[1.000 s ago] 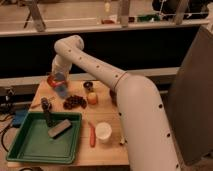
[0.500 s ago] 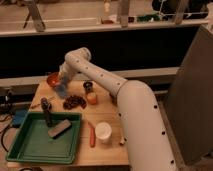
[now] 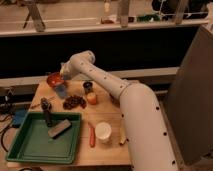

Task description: Place sponge in red bowl

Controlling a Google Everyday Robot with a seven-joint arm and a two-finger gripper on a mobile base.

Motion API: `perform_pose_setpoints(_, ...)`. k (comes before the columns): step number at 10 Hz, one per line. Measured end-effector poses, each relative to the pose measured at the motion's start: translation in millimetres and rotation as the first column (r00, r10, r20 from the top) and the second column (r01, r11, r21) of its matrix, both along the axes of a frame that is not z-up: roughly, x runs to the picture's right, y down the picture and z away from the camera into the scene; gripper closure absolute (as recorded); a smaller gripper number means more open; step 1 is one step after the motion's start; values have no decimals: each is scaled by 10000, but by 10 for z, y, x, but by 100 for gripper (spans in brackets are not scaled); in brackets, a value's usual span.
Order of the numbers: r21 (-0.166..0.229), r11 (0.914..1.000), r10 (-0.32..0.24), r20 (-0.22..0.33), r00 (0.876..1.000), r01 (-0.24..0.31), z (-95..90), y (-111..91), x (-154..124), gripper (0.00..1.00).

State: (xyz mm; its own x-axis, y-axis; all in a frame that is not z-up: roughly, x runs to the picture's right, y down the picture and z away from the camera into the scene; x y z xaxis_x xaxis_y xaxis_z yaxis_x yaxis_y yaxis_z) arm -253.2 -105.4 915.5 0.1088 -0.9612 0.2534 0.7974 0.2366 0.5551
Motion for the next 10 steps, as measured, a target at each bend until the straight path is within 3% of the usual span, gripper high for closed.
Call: perform_pose_setpoints(10, 780, 9962, 355, 414, 9985, -386, 327, -202, -328, 100)
